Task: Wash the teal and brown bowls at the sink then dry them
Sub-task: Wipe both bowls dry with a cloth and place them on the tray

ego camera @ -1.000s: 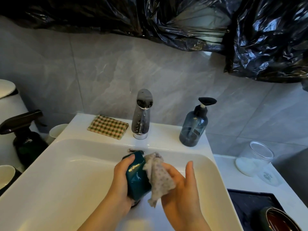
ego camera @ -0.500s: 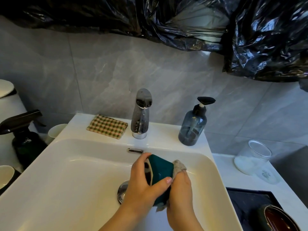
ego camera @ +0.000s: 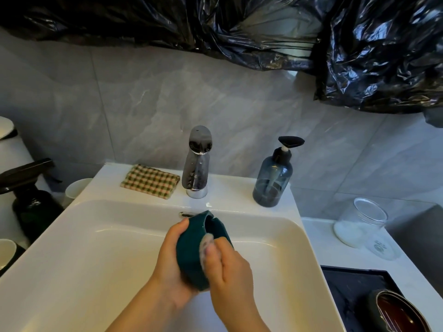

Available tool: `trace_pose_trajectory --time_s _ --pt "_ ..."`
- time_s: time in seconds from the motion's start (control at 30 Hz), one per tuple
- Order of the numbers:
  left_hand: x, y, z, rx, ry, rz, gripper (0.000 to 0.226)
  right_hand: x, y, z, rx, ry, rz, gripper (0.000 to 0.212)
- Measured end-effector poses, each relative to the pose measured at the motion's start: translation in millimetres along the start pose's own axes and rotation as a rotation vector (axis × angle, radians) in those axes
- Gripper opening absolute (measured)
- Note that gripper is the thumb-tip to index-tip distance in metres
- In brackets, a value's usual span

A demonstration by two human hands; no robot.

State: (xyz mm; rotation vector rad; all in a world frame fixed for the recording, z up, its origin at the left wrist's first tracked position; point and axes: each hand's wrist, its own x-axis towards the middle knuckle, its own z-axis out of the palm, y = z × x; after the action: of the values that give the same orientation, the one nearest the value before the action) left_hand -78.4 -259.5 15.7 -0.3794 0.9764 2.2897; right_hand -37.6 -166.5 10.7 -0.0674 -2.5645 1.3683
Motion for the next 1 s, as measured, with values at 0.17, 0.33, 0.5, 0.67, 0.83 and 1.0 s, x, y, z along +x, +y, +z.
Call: trace_pose_trajectory --time_s 0.17,0.33,0.5,0.67,0.83,1.0 --pt "-1.1 -1.6 4.4 0.084 -0.072 -0.005 0.043 12.1 0.3 -19.4 0.563 0.396 0.375 0.038" --pt "3.8 4.9 -6.3 0.132 -0.099 -0.081 0.047 10.4 13.0 -31.3 0.387 0.165 0.078 0.025" --pt "0.1 5.3 -7.6 0.258 -0.126 -0.133 0.048 9.2 7.1 -22.5 -0.092 -0.217 -0.07 0.065" --pt "-1.1 -2.5 -4.6 0.413 -0.119 -0.177 0.075 14.4 20.7 -22.9 0.002 0.02 0.19 0.041" --pt "1.5 -6.7 -4.7 0.411 -0.099 -0.125 0.072 17.6 27.6 -23.7 -0.04 0.064 0.395 0.006" --pt "4.2 -4.5 -4.0 0.342 -0.072 0.02 0.063 19.7 18.2 -21.0 0.139 -0.038 0.609 0.007"
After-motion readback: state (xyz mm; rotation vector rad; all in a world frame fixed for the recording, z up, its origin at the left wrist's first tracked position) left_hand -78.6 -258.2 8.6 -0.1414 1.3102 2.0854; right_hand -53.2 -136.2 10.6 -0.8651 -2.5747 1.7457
